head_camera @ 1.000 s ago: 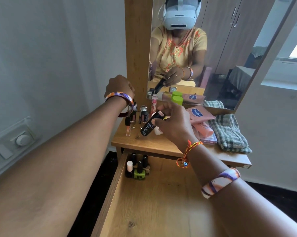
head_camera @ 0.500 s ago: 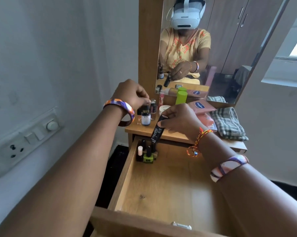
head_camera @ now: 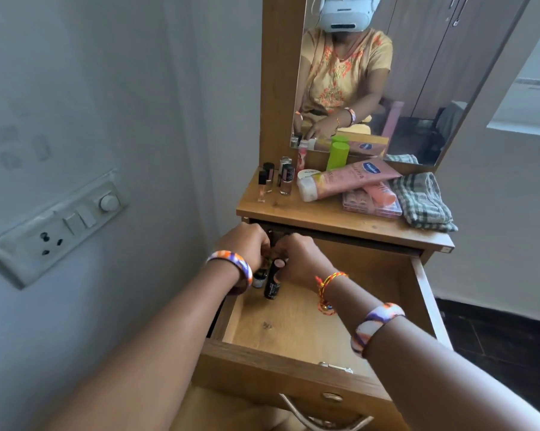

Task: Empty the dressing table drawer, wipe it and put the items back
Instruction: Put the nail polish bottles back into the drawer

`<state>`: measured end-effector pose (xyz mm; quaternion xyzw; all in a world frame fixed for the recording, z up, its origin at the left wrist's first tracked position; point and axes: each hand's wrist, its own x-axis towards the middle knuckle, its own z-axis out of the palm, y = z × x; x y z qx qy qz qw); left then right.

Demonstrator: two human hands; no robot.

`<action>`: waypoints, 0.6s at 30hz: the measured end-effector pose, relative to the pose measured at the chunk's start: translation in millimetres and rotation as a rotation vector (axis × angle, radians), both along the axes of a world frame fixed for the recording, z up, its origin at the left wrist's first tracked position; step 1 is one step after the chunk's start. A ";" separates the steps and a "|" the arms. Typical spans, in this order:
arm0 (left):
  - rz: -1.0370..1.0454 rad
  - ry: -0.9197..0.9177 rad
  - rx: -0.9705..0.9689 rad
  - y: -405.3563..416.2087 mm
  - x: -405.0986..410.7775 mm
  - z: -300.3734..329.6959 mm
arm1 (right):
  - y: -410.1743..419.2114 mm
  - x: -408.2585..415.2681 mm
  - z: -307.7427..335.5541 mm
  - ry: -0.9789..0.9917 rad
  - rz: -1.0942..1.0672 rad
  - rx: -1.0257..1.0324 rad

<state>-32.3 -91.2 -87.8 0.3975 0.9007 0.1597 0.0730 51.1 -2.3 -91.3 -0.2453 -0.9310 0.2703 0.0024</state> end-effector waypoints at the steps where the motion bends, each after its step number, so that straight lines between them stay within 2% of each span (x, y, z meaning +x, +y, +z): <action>1: 0.003 0.017 -0.008 0.2 0.5 -3.5 | -2.0 -0.5 -3.8 -0.001 0.002 0.014; 18: 0.001 0.108 -0.052 -0.4 -1.2 -13.8 | -1.7 -11.8 -17.8 0.040 0.000 -0.003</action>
